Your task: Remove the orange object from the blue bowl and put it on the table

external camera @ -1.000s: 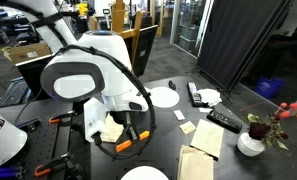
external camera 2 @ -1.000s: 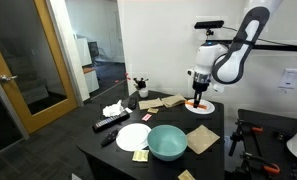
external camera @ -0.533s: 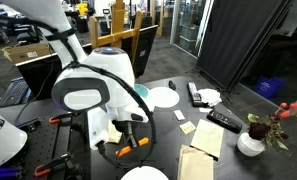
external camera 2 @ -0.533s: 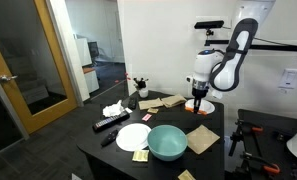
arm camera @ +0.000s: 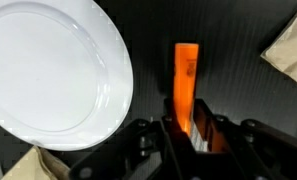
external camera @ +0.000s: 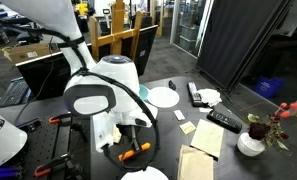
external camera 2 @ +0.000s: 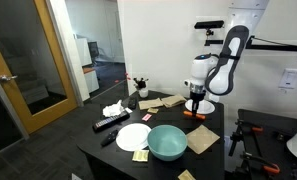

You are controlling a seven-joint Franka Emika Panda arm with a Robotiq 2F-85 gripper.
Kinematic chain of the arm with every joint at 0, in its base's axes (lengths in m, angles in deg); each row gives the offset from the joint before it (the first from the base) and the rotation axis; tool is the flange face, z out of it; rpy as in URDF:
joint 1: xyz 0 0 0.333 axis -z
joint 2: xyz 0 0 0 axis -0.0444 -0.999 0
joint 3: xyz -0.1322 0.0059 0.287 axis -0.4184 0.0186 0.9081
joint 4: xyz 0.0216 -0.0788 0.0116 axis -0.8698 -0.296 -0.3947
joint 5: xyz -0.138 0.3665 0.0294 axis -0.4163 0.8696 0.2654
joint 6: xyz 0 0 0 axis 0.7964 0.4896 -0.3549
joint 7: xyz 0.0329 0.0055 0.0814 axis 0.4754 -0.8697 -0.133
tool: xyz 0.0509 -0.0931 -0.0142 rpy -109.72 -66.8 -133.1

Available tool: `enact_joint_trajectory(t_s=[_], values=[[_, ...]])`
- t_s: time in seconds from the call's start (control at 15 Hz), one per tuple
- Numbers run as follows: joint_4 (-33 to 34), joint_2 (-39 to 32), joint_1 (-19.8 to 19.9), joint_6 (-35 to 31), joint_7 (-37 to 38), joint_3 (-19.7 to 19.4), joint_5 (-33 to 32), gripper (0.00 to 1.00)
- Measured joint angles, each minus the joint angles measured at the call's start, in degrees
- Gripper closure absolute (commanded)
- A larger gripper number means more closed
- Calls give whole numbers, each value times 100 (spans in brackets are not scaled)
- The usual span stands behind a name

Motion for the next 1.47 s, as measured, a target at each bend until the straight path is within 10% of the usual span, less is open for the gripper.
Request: enact_joint_trajectory(t_s=[0.33,1.27,1.47], values=[[83,-7,-73,0,0,11,1,2],[-412,2276,-1028,810,682,-661,-930,0],[-452,3039,-752,1593,1009,-203,-1223,0]])
